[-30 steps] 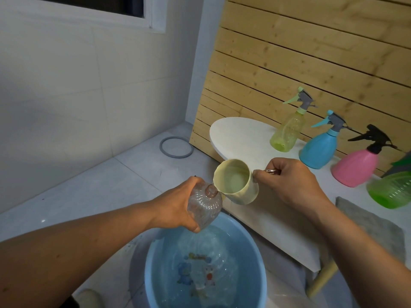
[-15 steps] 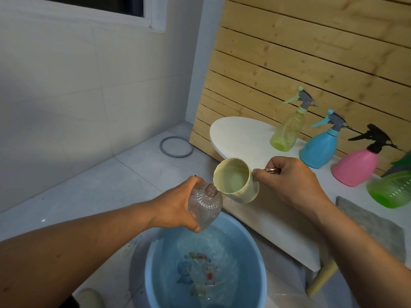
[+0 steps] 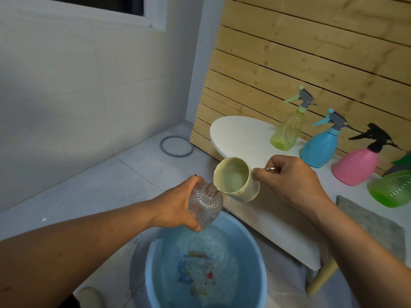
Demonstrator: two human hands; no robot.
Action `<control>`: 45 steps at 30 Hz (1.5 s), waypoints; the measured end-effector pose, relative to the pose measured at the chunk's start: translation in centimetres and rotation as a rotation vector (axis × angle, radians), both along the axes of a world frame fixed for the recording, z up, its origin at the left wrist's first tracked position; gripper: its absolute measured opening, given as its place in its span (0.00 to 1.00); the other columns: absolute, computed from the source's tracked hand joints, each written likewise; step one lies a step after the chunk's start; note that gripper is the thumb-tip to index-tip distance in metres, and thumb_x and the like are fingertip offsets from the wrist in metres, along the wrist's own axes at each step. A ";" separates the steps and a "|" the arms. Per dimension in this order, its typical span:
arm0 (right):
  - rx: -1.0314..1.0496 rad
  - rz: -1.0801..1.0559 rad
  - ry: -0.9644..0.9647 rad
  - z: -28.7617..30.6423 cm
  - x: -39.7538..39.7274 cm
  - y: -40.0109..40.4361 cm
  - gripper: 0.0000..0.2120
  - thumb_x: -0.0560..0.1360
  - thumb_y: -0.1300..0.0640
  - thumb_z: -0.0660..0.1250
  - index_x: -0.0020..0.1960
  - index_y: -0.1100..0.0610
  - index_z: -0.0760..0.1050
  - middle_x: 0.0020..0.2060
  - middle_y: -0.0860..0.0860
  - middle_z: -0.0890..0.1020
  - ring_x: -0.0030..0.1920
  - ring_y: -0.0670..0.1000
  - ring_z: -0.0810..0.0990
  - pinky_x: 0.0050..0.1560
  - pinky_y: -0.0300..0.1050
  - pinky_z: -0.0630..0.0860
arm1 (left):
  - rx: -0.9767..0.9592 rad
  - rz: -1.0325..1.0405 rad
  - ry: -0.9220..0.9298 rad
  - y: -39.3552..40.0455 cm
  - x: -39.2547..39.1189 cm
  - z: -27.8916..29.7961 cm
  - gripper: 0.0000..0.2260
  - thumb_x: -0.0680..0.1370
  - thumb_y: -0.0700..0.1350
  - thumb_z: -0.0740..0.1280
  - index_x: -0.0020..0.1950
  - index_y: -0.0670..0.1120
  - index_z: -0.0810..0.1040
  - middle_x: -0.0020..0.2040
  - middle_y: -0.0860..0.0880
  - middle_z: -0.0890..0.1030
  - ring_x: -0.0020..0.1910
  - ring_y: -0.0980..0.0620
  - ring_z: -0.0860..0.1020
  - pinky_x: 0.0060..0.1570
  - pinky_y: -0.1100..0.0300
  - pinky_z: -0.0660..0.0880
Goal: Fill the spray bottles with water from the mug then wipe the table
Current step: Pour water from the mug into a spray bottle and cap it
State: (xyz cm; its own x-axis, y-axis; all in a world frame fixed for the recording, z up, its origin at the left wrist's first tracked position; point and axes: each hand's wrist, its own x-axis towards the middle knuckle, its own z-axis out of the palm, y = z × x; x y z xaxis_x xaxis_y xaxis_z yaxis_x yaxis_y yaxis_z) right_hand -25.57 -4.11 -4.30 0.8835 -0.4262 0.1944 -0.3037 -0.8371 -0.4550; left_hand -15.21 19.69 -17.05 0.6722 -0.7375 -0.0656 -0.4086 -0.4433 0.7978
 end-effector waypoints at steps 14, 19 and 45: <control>-0.022 0.002 -0.004 0.2 -0.2 0.3 0.16 0.70 0.41 0.71 0.33 0.51 0.75 0.28 0.47 0.78 0.37 0.55 0.77 0.52 0.60 0.77 | -0.011 -0.013 0.015 0.0 -0.2 0.2 0.47 0.62 0.47 0.86 0.73 0.60 0.62 0.64 0.60 0.75 0.62 0.59 0.77 0.62 0.54 0.80; -0.031 0.006 -0.002 0.2 -0.2 0.4 0.16 0.70 0.40 0.71 0.33 0.51 0.75 0.27 0.47 0.78 0.36 0.55 0.77 0.52 0.61 0.77 | -0.012 -0.009 0.019 0.0 -0.3 0.2 0.47 0.63 0.46 0.86 0.73 0.60 0.62 0.64 0.60 0.75 0.62 0.59 0.77 0.62 0.55 0.80; -0.066 0.003 -0.001 0.6 -0.6 1.0 0.15 0.71 0.43 0.71 0.32 0.51 0.74 0.28 0.47 0.78 0.37 0.56 0.78 0.50 0.61 0.77 | -0.004 -0.006 0.012 0.1 -0.2 0.0 0.47 0.62 0.48 0.86 0.72 0.60 0.62 0.64 0.60 0.75 0.62 0.58 0.77 0.62 0.53 0.80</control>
